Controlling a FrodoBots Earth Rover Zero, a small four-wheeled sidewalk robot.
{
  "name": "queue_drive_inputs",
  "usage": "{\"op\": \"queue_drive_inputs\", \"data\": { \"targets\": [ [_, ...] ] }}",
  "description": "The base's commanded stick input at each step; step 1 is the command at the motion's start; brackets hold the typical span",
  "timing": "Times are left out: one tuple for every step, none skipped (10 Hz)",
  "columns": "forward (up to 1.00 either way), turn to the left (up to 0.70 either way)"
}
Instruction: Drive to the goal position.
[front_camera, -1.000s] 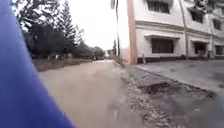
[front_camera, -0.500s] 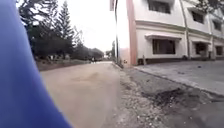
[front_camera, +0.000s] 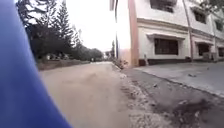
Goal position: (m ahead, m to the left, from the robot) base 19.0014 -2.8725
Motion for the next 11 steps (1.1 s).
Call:
{"op": "queue_drive_inputs", "data": {
  "targets": [
    [1.00,0.00],
    [1.00,0.00],
    [1.00,0.00],
    [1.00,0.00],
    [1.00,0.27],
    [1.00,0.27],
    [1.00,0.27],
    [1.00,0.27],
    [1.00,0.27],
    [1.00,0.13],
    [1.00,0.00]
  ]
}}
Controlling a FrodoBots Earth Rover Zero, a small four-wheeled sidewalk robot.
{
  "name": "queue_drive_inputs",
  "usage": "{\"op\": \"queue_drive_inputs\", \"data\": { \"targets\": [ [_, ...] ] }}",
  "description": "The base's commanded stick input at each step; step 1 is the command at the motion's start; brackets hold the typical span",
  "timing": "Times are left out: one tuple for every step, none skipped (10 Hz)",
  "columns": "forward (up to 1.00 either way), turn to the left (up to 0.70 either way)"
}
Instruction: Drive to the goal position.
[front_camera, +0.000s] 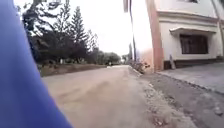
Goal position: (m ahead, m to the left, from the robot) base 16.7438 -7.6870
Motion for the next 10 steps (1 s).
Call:
{"op": "queue_drive_inputs", "data": {
  "targets": [
    [1.00,0.00],
    [1.00,0.00],
    [1.00,0.00],
    [1.00,0.00],
    [1.00,0.00],
    [1.00,0.00],
    [1.00,0.00],
    [1.00,0.00],
    [1.00,0.00],
    [1.00,0.00]
  ]
}}
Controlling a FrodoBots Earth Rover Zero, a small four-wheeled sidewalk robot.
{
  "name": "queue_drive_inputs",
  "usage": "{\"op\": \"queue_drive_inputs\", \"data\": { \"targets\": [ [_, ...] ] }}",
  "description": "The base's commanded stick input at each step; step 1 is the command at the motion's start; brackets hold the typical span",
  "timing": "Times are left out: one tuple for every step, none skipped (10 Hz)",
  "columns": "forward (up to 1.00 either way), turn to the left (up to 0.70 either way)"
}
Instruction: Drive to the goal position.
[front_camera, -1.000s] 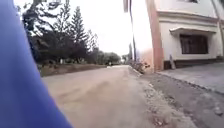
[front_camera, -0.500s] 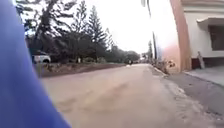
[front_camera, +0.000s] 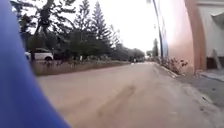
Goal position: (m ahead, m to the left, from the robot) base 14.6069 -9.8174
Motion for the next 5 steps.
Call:
{"op": "queue_drive_inputs", "data": {
  "targets": [
    [1.00,0.00],
    [1.00,0.00],
    [1.00,0.00],
    [1.00,-0.04],
    [1.00,-0.23]
  ]
}}
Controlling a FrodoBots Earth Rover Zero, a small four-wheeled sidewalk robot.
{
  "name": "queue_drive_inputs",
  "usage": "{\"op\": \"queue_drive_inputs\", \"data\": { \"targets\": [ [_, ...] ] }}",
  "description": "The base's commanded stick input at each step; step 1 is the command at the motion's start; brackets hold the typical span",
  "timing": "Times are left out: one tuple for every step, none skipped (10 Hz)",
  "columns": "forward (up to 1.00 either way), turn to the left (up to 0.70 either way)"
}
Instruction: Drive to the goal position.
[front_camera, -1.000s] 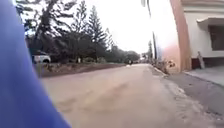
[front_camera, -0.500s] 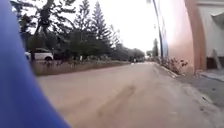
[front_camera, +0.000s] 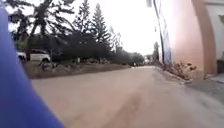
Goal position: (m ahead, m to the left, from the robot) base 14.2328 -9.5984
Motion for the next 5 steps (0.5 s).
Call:
{"op": "queue_drive_inputs", "data": {
  "targets": [
    [1.00,-0.22],
    [1.00,0.00],
    [1.00,0.00],
    [1.00,0.00],
    [1.00,0.00]
  ]
}}
